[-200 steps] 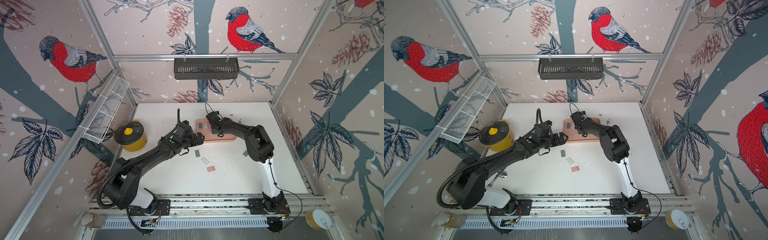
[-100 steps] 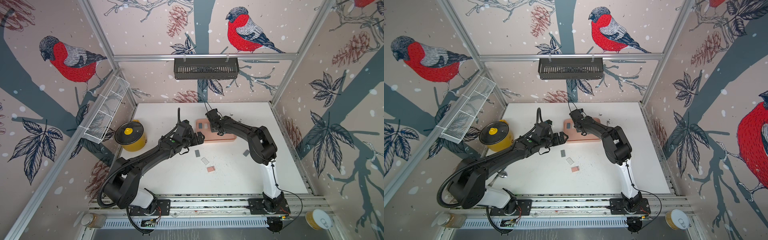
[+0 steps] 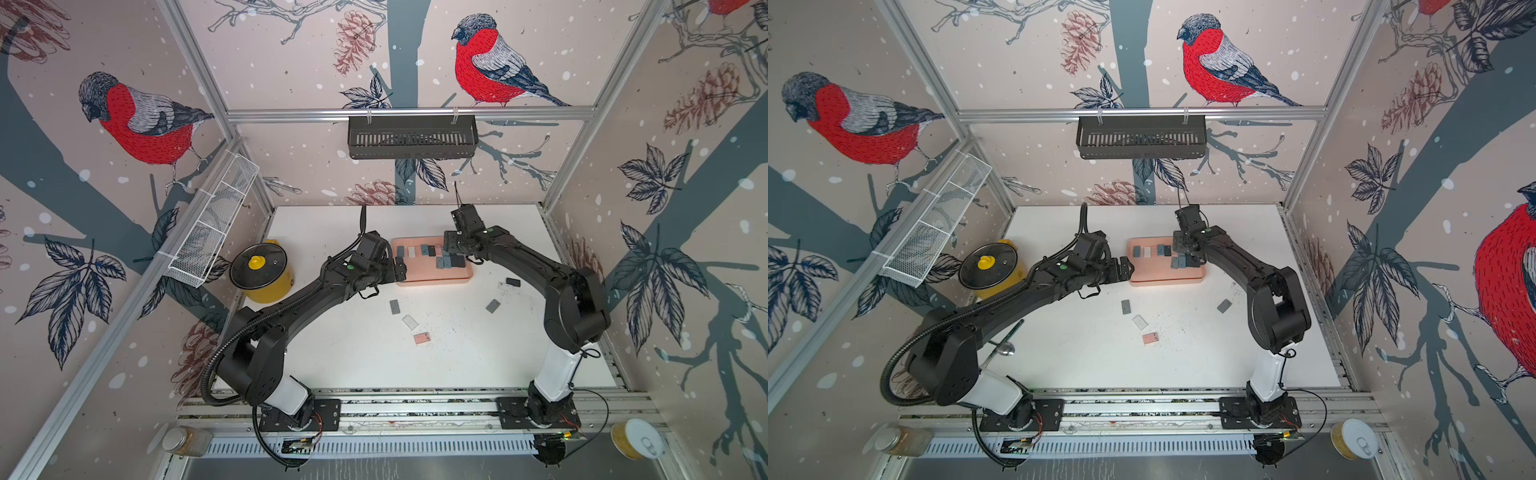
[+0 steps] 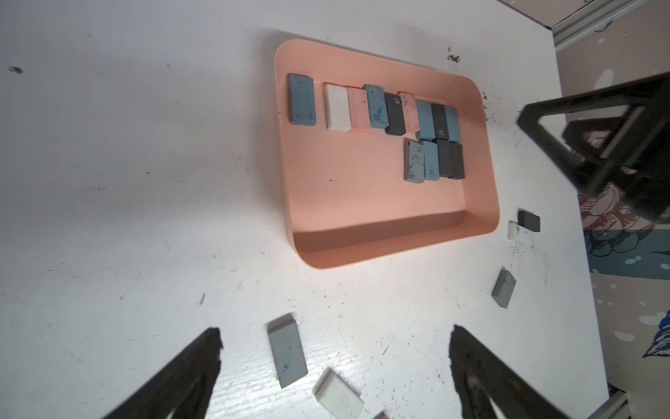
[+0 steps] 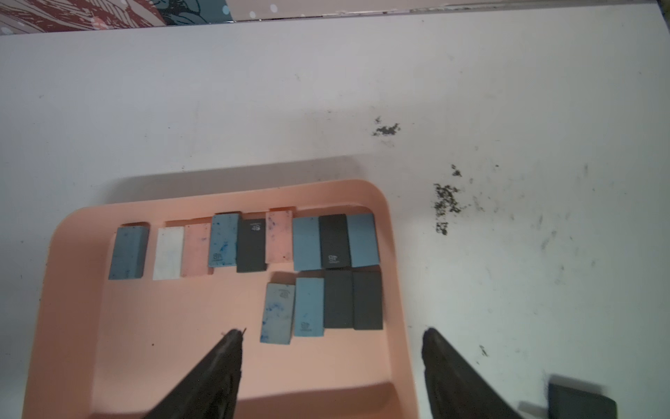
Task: Put the eraser in the storage box
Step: Place the eraser in the storage box, then pick up the eraser from the center of the board.
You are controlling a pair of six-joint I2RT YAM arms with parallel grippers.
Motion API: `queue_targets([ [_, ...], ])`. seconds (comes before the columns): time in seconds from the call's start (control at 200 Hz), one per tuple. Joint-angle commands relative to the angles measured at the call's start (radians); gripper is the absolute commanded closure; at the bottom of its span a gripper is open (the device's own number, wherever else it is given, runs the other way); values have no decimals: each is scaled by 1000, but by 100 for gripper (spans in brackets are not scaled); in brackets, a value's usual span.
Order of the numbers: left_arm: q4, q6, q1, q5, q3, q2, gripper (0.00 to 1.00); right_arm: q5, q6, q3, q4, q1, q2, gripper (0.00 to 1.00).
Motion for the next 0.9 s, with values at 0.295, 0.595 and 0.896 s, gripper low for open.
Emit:
queue_targets([
  [0.295,-128,-58,-24,15,4,86,3,-141,1,-218,39,-98,-236,1],
  [0.595,-151,-130,-116,-17,-4,141,3,-230,35,-343,31,-65,-335,1],
  [0.896,-149,-155,-121,-19,-8,211,6,-235,72,-392,13,-1,-401,1],
])
